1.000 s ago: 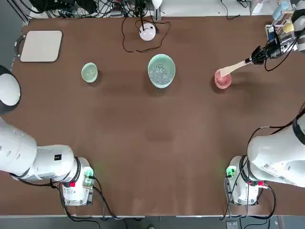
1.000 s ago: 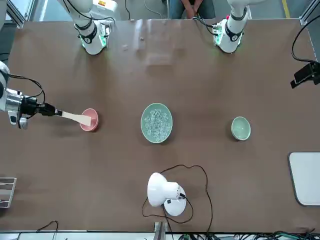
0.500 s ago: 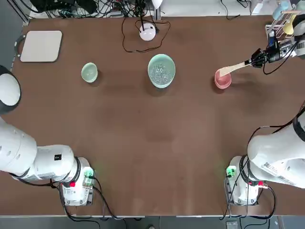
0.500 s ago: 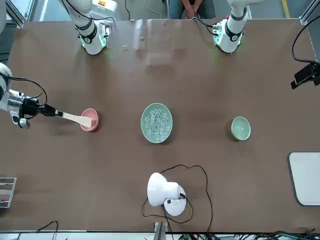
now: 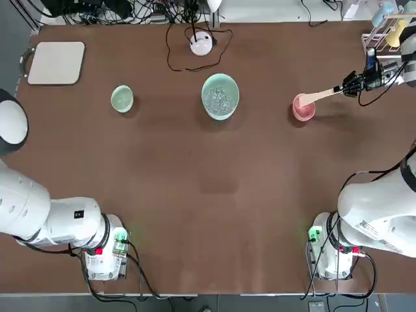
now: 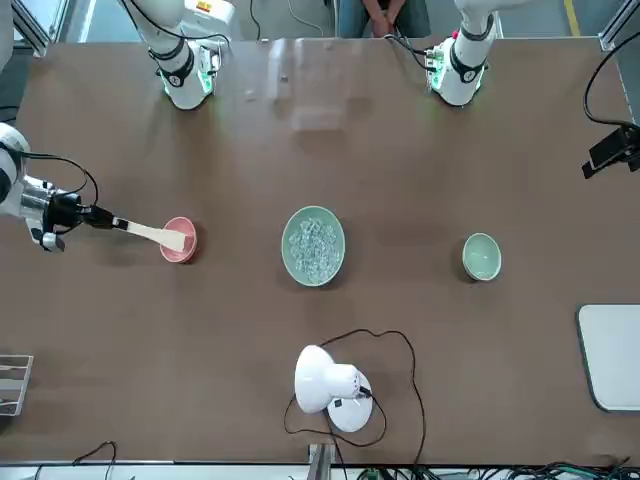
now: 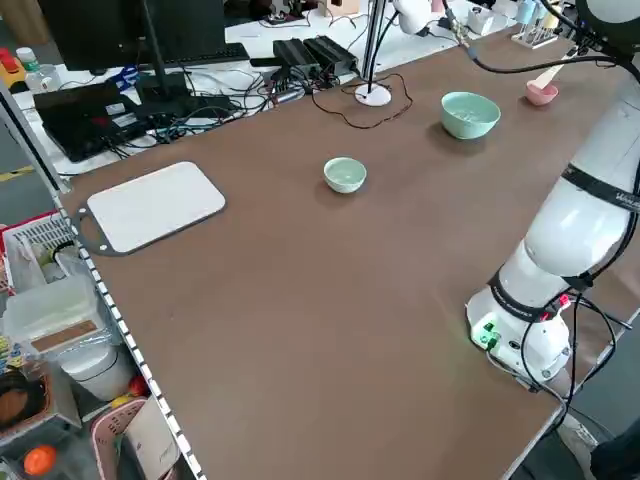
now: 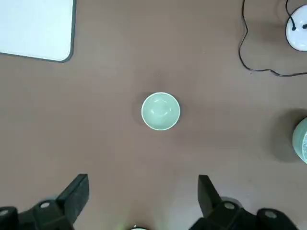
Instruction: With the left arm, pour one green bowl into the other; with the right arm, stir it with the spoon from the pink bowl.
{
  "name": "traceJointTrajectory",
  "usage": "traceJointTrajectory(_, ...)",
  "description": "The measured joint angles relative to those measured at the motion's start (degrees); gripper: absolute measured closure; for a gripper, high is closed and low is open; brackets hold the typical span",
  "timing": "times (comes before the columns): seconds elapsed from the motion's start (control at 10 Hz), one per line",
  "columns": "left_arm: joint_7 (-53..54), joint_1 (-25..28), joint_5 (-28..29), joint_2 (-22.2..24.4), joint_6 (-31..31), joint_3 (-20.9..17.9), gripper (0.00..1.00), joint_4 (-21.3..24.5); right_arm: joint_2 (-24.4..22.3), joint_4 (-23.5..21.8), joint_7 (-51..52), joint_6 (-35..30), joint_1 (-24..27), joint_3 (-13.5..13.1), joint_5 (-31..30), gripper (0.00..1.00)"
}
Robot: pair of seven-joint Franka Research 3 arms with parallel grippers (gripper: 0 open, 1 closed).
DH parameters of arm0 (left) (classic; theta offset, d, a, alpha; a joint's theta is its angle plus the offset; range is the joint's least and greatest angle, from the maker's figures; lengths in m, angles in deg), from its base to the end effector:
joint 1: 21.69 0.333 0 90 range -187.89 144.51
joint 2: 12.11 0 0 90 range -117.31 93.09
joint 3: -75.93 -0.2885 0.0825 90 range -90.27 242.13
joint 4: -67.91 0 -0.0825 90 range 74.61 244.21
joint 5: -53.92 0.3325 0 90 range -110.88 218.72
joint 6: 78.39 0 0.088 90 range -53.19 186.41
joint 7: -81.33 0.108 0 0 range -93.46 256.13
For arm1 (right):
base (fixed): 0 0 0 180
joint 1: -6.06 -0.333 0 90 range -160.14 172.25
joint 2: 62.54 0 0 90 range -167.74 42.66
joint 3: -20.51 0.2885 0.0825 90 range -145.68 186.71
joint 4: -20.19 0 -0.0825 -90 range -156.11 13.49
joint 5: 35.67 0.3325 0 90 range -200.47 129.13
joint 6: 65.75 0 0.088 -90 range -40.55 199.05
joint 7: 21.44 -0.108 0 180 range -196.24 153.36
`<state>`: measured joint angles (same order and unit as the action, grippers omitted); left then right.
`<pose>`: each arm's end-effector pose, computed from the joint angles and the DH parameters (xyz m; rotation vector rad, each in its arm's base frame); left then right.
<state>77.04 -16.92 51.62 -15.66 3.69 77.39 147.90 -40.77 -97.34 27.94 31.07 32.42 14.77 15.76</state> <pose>0.5059 0.0250 0.6251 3.0938 0.1977 -0.0400 0.4490 -0.1916 0.2548 -2.1127 0.1873 0.0141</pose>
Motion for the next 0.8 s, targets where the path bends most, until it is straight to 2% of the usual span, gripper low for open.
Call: traceJointTrajectory(0.8,0.0,0.0,0.0,0.0,0.0,0.0,0.00,0.0,2.1,-0.1,1.9,0.0,0.0,0.1,0.9,0.95)
